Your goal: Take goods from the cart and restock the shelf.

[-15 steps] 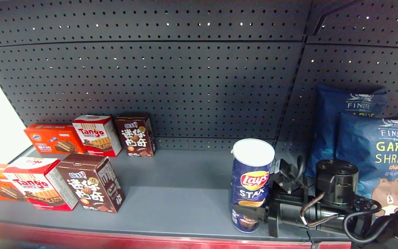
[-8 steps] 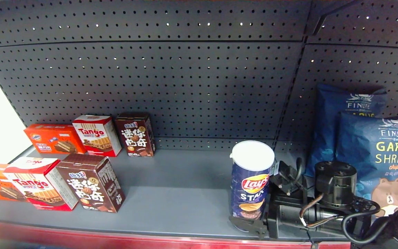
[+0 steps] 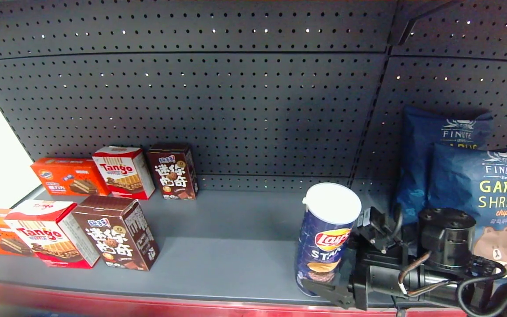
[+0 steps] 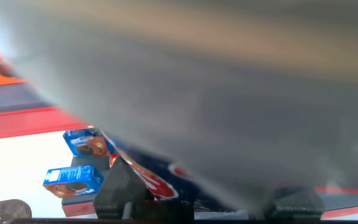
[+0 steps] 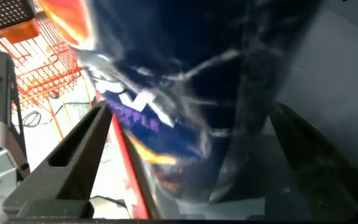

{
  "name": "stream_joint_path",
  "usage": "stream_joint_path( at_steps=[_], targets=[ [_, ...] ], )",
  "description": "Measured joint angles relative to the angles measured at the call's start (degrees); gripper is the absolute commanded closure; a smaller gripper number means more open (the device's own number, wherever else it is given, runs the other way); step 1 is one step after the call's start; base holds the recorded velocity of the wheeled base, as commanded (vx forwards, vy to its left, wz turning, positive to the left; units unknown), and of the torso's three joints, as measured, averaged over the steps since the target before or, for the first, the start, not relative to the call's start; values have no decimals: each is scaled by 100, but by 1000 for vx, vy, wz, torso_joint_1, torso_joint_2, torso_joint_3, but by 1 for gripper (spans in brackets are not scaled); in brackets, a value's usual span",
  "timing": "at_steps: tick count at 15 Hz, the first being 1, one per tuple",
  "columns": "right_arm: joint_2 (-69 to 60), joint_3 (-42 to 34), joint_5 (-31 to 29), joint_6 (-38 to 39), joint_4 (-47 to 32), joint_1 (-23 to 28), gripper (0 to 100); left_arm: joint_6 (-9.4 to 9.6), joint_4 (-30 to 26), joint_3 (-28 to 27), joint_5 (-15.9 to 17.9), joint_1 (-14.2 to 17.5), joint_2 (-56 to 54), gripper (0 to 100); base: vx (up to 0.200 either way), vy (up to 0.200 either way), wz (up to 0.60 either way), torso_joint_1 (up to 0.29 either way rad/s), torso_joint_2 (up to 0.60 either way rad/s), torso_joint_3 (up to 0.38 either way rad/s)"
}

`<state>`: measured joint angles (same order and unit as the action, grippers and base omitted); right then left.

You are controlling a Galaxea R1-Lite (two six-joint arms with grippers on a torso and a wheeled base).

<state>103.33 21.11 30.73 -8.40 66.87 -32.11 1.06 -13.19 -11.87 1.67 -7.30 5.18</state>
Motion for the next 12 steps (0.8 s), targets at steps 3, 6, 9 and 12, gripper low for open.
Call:
stream_joint_path(
  at_steps=[3, 6, 9, 12],
  targets=[
    [-383, -340, 6, 11, 0, 15, 0, 0, 0, 0, -1, 0, 0, 100, 0, 0, 0, 0, 0, 0],
    [-906, -708, 6, 35, -20, 24, 0, 0, 0, 11, 2, 0, 0, 100, 0, 0, 0, 0, 0, 0],
    [-1507, -963, 6, 41, -110, 20, 0, -6, 0, 28, 18, 2, 0, 100, 0, 0, 0, 0, 0, 0],
    [-2127, -1023, -16, 41, -580, 37, 0, -16, 2, 38, 18, 0, 0, 100, 0, 0, 0, 0, 0, 0]
  ],
)
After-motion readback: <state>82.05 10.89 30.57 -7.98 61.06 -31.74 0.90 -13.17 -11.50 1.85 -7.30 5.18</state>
